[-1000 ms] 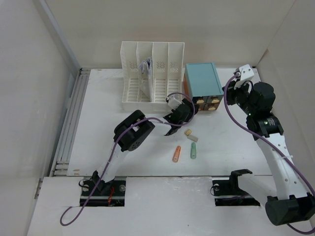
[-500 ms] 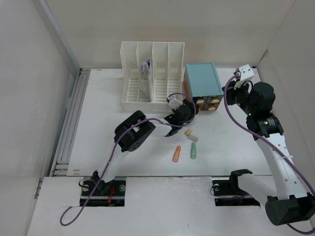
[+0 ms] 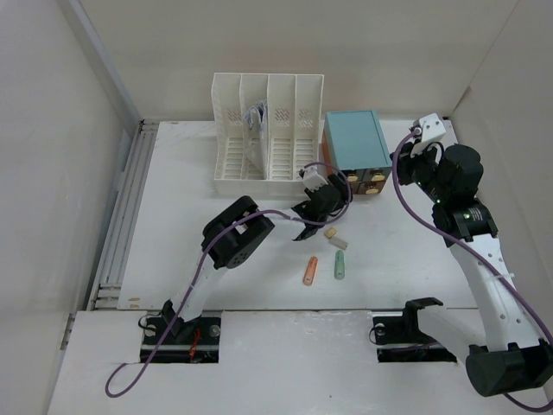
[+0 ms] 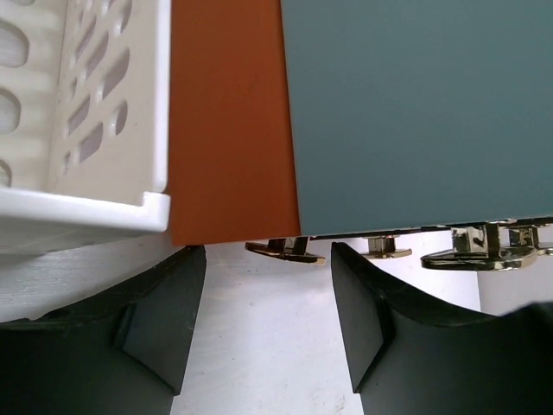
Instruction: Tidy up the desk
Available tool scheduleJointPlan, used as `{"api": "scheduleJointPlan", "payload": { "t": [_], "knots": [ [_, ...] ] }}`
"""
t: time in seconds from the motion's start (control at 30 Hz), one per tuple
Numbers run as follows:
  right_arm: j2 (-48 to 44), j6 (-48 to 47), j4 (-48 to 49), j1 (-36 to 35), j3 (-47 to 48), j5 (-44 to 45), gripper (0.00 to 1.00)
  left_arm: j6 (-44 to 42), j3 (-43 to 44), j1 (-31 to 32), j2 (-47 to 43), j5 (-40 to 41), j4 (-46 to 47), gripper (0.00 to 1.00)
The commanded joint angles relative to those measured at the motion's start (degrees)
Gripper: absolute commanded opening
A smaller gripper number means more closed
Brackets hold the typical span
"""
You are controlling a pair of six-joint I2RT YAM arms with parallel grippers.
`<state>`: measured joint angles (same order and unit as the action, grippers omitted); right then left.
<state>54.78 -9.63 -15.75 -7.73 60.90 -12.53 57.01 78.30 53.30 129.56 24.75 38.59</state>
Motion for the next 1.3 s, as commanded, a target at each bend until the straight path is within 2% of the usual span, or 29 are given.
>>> {"api": "scheduleJointPlan", "payload": {
  "t": [0.0,0.13,0.33,0.57,0.73,0.8,0.97,1.1,1.13,1.17,1.27],
  "knots": [
    [-1.08,-0.30,3.27,0.26,-0.26,-0.82,0.08,-1.91,3.35,-0.21,-1.94,2.41,0.08,0.57],
    [-1.08,-0.30,3.27,0.26,-0.26,-0.82,0.08,0.11,5.54,-0.21,-0.10,1.79,-0.71,0.57],
    [-1.61,-0.30,3.27,0.26,-0.26,-0.82,0.08,0.64,7.22,-0.21,1.05,0.74,-0.71,0.48],
    [-2.14,-0.30,3.27,0.26,-0.26,-0.82,0.08,1.35,8.53,-0.21,2.19,1.26,-2.99,0.48],
    [-2.14,-0.30,3.27,0.26,-0.26,-0.82,0.08,1.87,8.01,-0.21,2.19,2.31,-2.99,0.35],
    [-2.14,-0.30,3.27,0.26,-0.26,-0.82,0.08,1.87,8.01,-0.21,2.19,2.32,-3.52,0.27],
    [-2.14,-0.30,3.27,0.26,-0.26,-0.82,0.08,1.87,7.48,-0.21,2.19,2.32,-3.52,0.20],
    [-2.14,-0.30,3.27,0.26,-0.26,-0.82,0.08,1.87,6.43,-0.21,1.66,2.32,-3.52,0.22],
    [-2.14,-0.30,3.27,0.26,-0.26,-0.82,0.08,1.87,5.90,-0.21,1.66,2.32,-3.52,0.27],
    [-2.14,-0.30,3.27,0.26,-0.26,-0.82,0.08,1.87,5.90,-0.21,1.05,2.84,-3.52,0.39],
    [-2.14,-0.30,3.27,0.26,-0.26,-0.82,0.08,1.87,4.85,-0.21,0.43,3.46,-3.52,0.48]
  ]
}}
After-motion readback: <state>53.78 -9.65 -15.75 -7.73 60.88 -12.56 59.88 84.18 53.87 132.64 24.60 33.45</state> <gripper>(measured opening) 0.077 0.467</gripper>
